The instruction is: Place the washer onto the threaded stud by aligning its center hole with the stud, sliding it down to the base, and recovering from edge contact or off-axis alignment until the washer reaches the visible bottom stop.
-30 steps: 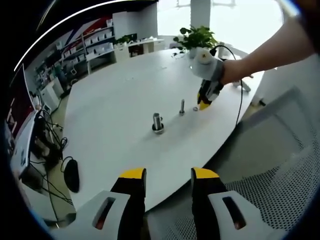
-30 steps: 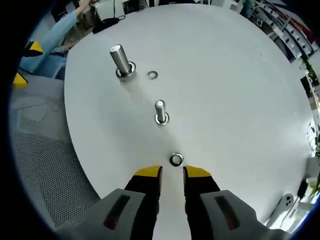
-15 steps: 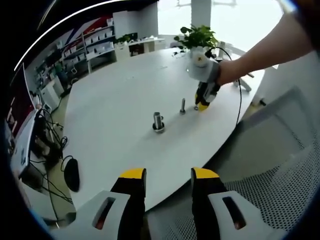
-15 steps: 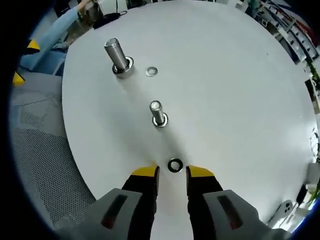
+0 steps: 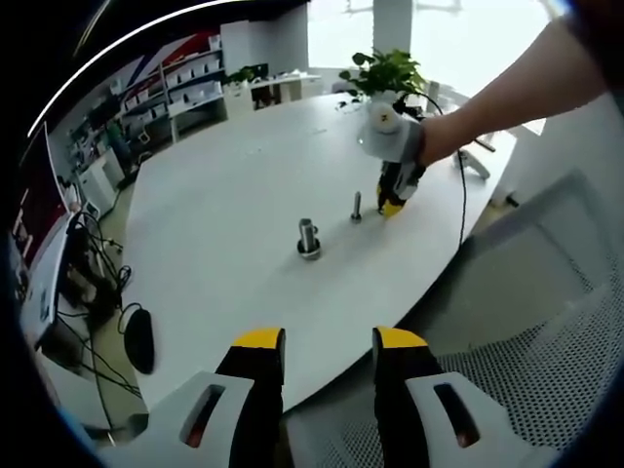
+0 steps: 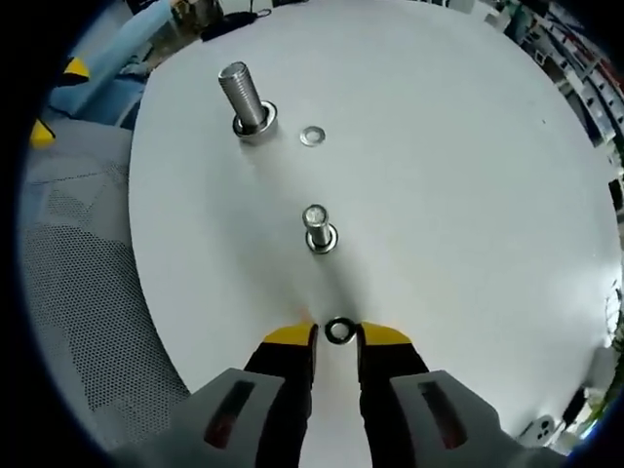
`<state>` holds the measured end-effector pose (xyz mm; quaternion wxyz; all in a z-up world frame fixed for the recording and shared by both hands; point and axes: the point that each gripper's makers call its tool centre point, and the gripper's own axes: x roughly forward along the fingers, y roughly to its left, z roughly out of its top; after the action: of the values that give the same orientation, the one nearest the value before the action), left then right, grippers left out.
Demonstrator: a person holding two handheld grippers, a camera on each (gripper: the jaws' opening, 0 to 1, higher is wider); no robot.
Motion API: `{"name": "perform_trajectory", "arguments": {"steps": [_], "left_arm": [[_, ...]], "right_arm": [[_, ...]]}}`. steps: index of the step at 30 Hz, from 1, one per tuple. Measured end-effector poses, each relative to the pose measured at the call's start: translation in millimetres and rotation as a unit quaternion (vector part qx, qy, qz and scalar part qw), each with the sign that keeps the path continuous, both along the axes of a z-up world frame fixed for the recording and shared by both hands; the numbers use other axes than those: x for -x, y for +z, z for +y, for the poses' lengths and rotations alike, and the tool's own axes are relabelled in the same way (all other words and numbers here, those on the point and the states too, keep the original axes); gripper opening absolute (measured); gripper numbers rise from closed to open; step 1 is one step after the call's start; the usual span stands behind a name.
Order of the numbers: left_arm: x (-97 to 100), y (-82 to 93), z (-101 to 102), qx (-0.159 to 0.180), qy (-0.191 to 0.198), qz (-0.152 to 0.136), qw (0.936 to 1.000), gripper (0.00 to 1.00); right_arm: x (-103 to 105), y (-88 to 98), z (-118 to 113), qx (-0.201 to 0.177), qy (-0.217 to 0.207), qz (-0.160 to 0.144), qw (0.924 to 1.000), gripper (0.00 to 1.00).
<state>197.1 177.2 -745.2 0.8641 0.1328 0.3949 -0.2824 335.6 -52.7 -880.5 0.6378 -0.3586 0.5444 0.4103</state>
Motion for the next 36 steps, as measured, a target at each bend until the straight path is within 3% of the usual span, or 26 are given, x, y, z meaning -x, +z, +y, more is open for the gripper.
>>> {"name": "perform_trajectory", "arguments": {"steps": [4, 11, 18, 22, 28, 32, 36], "left_arm": [[0.0, 0.5, -0.1, 0.001, 0.000, -0.001, 1.0000, 0.34], [0.4, 0.0, 0.1, 0.001, 0.000, 0.001, 1.0000, 0.34], [-0.9, 0.8, 1.4, 0.001, 0.003, -0.001, 1.0000, 0.34], [-1.4, 1.5, 0.8, 0.003, 0.002, -0.003, 1.0000, 0.34], [-0.9, 0.6, 0.4, 0.002, 0.003, -0.002, 1.0000, 0.34], [-0.4, 0.0, 1.3, 0.000, 0.003, -0.002, 1.0000, 0.34], [-0.3, 0.1, 1.9, -0.001, 0.004, -0.002, 1.0000, 0.34]], "right_arm": [[1.0, 0.4, -2.0, 0.023, 0.047, 0.009, 0.9986, 0.16], [1.5, -1.5, -0.9, 0.046, 0.073, 0.007, 0.9962, 0.16], [1.0, -0.1, -1.6, 0.045, 0.048, 0.004, 0.9978, 0.15], [-0.7, -0.1, -2.5, 0.025, 0.011, 0.000, 0.9996, 0.14], [1.6, -0.6, -1.9, 0.038, 0.005, -0.016, 0.9991, 0.14], [-0.9, 0.3, -1.3, -0.002, -0.050, -0.001, 0.9988, 0.14], [-1.4, 1.4, -3.9, -0.038, -0.066, -0.005, 0.9971, 0.14]]}}
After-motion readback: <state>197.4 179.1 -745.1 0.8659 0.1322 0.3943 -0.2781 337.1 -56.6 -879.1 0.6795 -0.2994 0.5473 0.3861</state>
